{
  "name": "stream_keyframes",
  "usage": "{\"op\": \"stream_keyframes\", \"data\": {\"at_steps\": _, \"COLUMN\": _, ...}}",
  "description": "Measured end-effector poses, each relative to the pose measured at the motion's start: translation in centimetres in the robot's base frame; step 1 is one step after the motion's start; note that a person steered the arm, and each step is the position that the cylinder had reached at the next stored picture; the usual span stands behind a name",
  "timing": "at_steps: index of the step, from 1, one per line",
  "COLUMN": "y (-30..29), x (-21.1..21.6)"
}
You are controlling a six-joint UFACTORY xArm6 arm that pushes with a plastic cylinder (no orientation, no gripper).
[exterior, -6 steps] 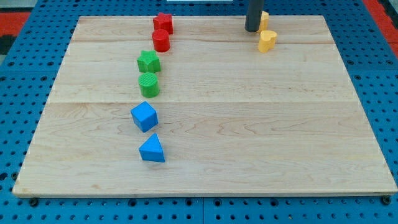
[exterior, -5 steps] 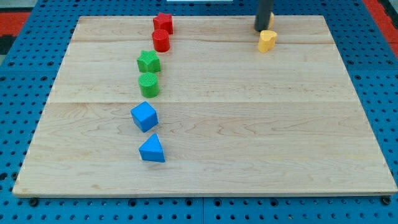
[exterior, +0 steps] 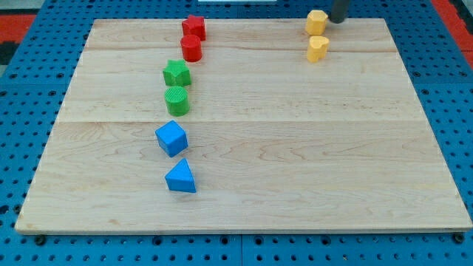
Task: Push the hexagon diagonal to the bottom left of the yellow heart
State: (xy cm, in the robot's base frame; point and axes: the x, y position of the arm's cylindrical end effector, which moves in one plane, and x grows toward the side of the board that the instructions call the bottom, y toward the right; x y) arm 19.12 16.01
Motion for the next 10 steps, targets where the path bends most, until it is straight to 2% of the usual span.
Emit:
{"op": "stream_keyframes", "data": {"at_steps": 2, "y": -3.9, "x": 1.5}}
{"op": "stream_keyframes", "data": {"at_steps": 3, "y": -9.3, "x": 3.2}}
{"op": "stream_keyframes", "data": {"at_steps": 4, "y": -11.3, "x": 1.9}}
{"op": "stream_keyframes", "data": {"at_steps": 5, "y": -12.7, "x": 5.0}}
{"op": "stream_keyframes", "data": {"at_steps": 7, "y": -12.1, "x": 12.0}}
{"op": "stream_keyframes", "data": {"at_steps": 8, "y": -13.4, "x": 12.8}}
{"op": "stream_keyframes", "data": {"at_steps": 9, "y": -9.7, "x": 15.5}}
{"op": "stream_keyframes", "data": {"at_steps": 10, "y": -8.6, "x": 16.6}}
